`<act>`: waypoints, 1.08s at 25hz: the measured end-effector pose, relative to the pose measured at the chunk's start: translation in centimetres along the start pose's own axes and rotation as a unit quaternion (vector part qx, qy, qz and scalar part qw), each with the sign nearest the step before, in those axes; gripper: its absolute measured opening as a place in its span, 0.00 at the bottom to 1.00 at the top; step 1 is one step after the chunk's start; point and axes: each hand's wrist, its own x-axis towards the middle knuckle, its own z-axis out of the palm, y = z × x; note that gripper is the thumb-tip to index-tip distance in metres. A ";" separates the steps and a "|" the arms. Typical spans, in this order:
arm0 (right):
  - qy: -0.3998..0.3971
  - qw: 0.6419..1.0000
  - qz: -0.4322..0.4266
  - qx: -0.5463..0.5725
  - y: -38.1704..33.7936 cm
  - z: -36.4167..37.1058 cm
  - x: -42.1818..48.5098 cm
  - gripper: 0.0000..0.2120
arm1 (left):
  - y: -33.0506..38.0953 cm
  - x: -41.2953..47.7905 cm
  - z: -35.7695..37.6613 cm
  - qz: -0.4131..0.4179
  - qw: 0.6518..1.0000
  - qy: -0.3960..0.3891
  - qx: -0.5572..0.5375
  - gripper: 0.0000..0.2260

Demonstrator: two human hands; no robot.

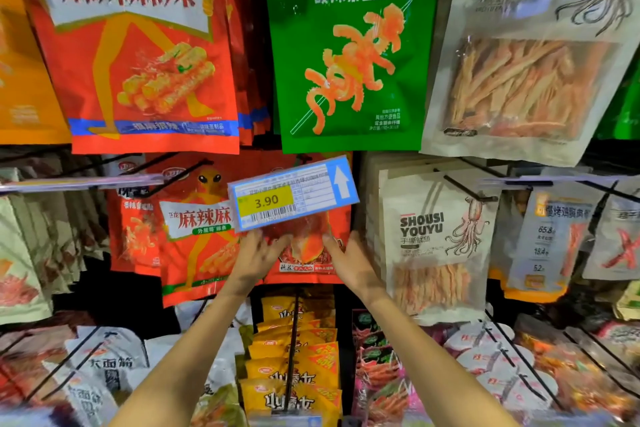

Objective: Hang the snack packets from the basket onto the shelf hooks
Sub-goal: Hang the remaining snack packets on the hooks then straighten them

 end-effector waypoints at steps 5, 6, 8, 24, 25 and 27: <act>-0.016 1.000 -0.025 0.006 0.2 0.7 -0.8 0.24 | -2.4 0.6 1.8 0.039 0.996 -0.014 0.083 0.32; -0.007 0.999 -0.037 0.000 -0.2 0.9 -0.8 0.21 | -2.0 0.4 1.5 0.024 0.998 -0.012 0.053 0.30; 0.011 0.998 -0.054 -0.011 -0.7 1.1 -0.8 0.17 | -1.4 0.3 1.2 0.011 1.000 -0.014 0.024 0.24; -0.043 0.970 0.053 -0.233 -2.4 -0.7 -3.7 0.24 | 0.7 -2.7 -1.4 -0.018 0.985 -0.023 0.169 0.12; -0.050 0.967 0.057 -0.242 -2.7 -0.8 -4.2 0.24 | 0.8 -3.1 -1.7 -0.030 0.985 -0.038 0.168 0.11; -0.061 0.962 0.048 -0.262 -3.2 -1.0 -5.5 0.24 | 0.9 -4.1 -2.6 -0.060 0.976 -0.076 0.198 0.10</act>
